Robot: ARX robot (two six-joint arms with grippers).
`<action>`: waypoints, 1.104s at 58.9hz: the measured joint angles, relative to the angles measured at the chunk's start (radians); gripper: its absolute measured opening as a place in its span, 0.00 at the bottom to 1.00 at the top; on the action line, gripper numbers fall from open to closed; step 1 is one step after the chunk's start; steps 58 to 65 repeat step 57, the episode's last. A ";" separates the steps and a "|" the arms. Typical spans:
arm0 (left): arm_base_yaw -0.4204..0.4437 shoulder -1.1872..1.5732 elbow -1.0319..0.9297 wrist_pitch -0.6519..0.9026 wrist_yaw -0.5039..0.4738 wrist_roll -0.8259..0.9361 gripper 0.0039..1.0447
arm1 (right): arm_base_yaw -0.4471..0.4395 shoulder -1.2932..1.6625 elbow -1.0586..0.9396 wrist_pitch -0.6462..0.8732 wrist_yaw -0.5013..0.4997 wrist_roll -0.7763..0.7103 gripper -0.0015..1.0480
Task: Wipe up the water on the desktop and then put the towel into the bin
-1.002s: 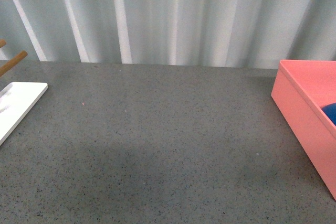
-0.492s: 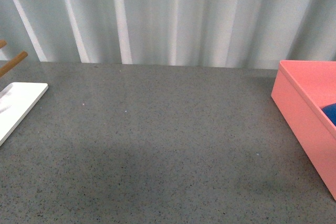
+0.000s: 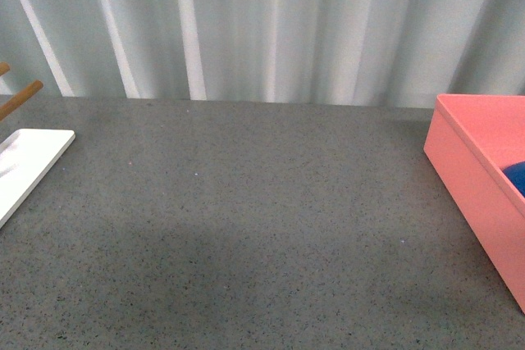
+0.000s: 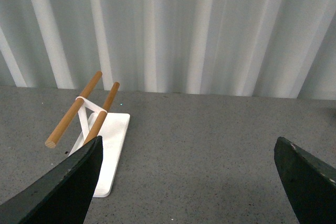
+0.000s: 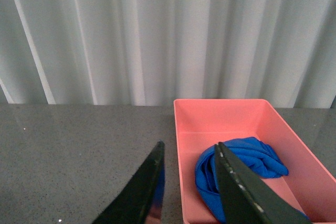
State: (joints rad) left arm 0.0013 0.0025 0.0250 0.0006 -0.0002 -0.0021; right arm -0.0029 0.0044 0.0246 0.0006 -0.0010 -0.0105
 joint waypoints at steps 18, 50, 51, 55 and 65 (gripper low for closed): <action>0.000 0.000 0.000 0.000 0.000 0.000 0.94 | 0.000 0.000 0.000 0.000 0.000 0.000 0.86; 0.000 0.000 0.000 0.000 0.000 0.000 0.94 | 0.000 0.000 0.000 0.000 0.000 0.001 0.93; 0.000 0.000 0.000 0.000 0.000 0.000 0.94 | 0.000 0.000 0.000 0.000 0.000 0.001 0.93; 0.000 0.000 0.000 0.000 0.000 0.000 0.94 | 0.000 0.000 0.000 0.000 0.000 0.001 0.93; 0.000 0.000 0.000 0.000 0.000 0.000 0.94 | 0.000 0.000 0.000 0.000 0.000 0.001 0.93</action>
